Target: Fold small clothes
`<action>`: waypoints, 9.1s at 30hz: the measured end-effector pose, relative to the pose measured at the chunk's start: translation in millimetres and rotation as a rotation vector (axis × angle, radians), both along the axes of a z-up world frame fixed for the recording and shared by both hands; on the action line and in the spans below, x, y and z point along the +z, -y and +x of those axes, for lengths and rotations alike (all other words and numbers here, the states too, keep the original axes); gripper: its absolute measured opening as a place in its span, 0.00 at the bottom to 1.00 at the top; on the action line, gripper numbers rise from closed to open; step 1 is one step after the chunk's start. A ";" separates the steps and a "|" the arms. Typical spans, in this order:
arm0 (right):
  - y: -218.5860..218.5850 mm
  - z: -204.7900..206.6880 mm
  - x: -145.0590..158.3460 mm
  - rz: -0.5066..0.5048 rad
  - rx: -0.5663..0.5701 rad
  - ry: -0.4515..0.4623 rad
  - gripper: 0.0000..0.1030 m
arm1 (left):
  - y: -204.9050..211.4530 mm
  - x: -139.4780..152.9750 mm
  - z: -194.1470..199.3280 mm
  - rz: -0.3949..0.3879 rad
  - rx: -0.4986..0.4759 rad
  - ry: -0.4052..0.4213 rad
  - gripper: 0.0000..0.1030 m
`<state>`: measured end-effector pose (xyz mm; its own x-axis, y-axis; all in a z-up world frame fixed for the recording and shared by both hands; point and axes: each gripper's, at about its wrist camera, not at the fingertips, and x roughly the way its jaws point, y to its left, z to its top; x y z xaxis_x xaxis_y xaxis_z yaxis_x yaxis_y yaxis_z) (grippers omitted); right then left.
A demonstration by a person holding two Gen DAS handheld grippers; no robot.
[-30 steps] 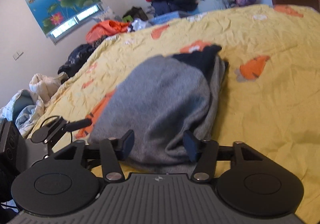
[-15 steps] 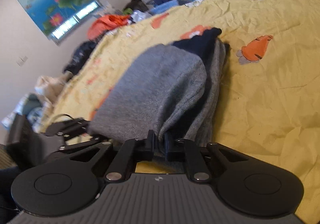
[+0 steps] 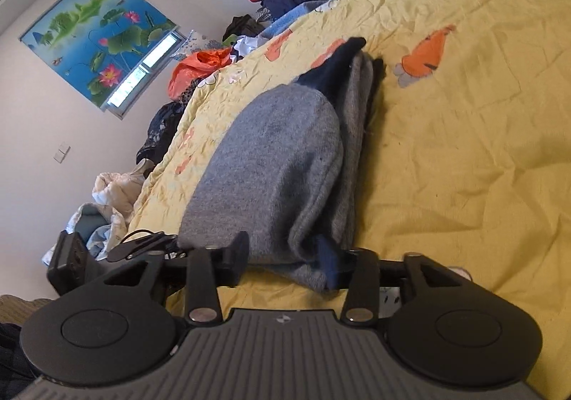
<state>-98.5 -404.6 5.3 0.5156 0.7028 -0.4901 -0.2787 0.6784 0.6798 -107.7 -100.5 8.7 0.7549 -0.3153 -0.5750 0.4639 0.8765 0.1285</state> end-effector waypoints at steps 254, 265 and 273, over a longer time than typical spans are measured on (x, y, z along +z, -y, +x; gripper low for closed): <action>-195.6 -52.3 -24.4 -0.724 -0.370 0.211 1.00 | -68.5 -21.4 -38.2 -0.096 0.283 -0.098 1.00; -195.4 -52.7 -24.4 -0.723 -0.371 0.211 1.00 | -68.7 -21.4 -38.3 -0.096 0.283 -0.098 1.00; -195.4 -52.6 -24.5 -0.723 -0.371 0.211 1.00 | -68.8 -21.4 -38.5 -0.097 0.283 -0.097 1.00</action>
<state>-151.1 -209.2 -19.2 0.7827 0.0196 -0.6221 -0.0241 0.9997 0.0012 -146.2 -31.7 -12.7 0.7633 -0.1575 -0.6266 0.2061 0.9785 0.0051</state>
